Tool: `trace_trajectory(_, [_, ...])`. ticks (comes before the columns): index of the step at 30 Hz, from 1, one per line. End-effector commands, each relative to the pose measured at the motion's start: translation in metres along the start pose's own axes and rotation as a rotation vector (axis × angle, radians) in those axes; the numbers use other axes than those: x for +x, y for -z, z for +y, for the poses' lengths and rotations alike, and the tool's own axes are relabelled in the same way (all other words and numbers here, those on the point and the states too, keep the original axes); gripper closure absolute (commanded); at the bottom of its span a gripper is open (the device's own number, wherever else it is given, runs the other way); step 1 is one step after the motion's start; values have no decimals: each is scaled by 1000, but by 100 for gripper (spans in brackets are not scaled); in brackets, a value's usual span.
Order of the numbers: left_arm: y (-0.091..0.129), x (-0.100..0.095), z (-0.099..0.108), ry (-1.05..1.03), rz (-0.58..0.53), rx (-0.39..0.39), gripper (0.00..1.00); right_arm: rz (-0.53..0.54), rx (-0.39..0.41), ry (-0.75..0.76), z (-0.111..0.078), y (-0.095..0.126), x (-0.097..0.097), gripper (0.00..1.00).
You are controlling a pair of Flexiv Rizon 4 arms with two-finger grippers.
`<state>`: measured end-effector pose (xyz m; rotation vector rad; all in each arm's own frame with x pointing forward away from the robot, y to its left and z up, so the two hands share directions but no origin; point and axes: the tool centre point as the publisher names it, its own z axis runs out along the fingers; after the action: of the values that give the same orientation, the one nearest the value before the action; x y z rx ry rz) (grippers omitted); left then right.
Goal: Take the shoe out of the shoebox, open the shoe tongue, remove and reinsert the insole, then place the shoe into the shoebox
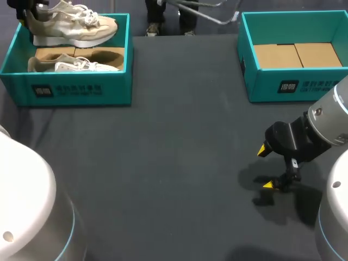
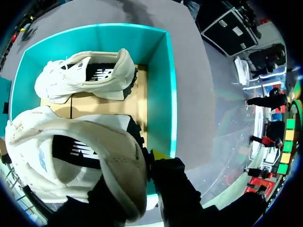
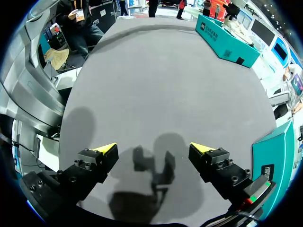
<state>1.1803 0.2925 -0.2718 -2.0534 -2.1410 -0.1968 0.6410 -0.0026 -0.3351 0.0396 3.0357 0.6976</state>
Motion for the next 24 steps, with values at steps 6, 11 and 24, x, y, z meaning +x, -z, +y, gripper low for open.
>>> trace_trajectory(6, [7,8,9,-3,-12,28,100,-3,1,0,-1,1,2,0])
trace_trajectory(11, [-3,5,10,-4,-4,32,100,-3,1,0,-1,1,2,0])
trace_trajectory(24, [-30,-8,13,-20,23,26,100,-3,1,0,-1,1,2,0])
